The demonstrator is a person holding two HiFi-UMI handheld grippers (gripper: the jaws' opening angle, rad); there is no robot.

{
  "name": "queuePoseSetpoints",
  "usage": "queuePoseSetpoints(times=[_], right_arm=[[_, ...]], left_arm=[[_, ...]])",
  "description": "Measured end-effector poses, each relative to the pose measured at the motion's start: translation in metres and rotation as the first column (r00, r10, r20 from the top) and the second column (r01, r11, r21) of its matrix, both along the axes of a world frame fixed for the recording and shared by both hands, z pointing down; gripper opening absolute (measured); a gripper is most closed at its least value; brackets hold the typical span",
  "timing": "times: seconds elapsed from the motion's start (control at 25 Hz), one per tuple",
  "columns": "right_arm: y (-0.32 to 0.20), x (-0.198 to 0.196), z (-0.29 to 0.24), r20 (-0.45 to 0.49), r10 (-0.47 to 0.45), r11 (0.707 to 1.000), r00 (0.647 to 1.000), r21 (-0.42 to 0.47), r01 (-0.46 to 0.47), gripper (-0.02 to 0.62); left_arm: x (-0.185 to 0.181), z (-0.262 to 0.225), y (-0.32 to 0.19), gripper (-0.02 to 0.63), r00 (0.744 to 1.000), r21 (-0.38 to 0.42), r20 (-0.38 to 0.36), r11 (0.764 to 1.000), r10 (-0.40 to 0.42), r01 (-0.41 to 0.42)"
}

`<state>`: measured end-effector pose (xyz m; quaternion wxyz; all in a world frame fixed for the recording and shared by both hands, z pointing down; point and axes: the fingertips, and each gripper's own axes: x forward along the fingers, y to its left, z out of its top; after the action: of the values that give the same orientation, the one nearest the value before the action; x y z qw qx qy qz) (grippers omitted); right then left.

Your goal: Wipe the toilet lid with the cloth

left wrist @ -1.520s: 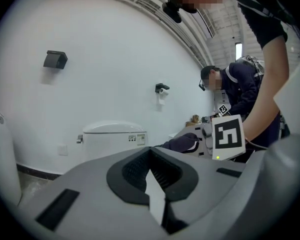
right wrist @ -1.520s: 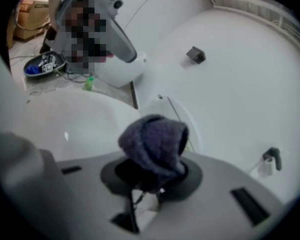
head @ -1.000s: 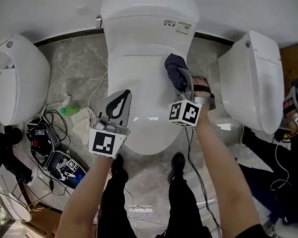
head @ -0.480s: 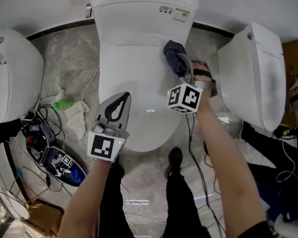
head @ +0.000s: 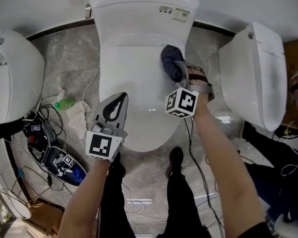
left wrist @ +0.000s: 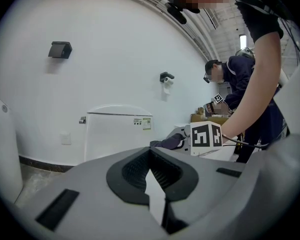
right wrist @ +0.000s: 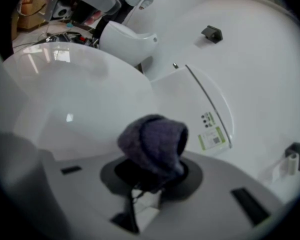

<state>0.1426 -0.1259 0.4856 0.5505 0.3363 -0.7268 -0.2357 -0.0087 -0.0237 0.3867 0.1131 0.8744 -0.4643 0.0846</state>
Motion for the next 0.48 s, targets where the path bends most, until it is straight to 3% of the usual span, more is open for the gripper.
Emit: queuePoseSetpoints(times=[0.48], right_arm=[[0.068,-0.001,0.009,0.035,0.0,0.999,0.999,-0.041,0.001,0.097]], left_arm=[[-0.003,0.004,-0.004,0.009,1.0,-0.012,0.008,1.0,0.007,-0.007]])
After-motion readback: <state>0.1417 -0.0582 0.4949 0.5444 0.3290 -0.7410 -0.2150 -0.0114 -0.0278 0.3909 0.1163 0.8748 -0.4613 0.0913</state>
